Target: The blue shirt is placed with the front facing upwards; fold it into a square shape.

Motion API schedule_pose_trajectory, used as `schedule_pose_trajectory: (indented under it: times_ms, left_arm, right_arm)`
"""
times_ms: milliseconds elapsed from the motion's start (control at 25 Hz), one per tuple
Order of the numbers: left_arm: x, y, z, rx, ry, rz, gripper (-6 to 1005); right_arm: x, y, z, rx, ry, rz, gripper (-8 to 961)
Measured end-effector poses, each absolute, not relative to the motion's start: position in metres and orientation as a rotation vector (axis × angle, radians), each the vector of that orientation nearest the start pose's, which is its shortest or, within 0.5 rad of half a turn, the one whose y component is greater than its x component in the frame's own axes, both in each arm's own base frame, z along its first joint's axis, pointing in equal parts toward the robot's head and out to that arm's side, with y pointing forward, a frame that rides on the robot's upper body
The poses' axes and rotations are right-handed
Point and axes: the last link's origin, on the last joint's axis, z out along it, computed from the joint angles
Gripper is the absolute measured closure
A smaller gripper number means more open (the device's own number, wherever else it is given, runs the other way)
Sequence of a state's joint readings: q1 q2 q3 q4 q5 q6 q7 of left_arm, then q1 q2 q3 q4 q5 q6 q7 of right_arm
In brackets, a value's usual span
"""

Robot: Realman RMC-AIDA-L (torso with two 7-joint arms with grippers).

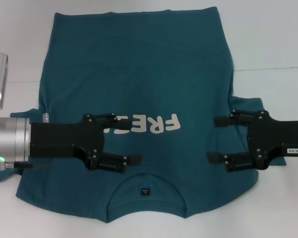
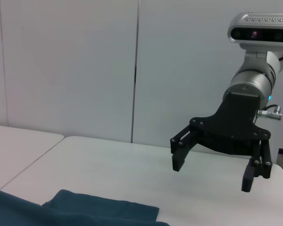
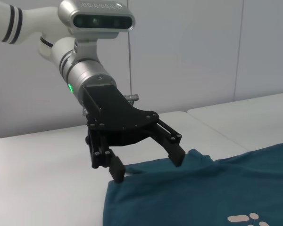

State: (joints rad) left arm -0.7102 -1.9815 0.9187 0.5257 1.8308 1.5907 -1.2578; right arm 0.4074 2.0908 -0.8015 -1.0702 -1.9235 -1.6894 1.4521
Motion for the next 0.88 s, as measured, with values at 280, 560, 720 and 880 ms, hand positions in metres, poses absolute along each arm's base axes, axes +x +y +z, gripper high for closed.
schedule_pose_trajectory:
  times_ms: [280,560,720,880]
  left_arm:
    - [-0.203,0.361,-0.002,-2.937,-0.22,-0.738,80]
    - [-0.203,0.361,-0.003,-2.937,-0.224,-0.741,80]
    - [-0.202,0.362,-0.001,-2.921,-0.236,-0.756,79]
    - [-0.202,0.364,0.001,-2.898,-0.261,-0.782,79]
  right_arm:
    - [0.236,0.319,0.049,-2.756,0.304,0.607,11]
    - [0.236,0.318,0.047,-2.761,0.318,0.612,11]
    - [0.239,0.322,0.051,-2.723,0.37,0.613,11]
    - [0.245,0.338,0.06,-2.606,0.514,0.59,12]
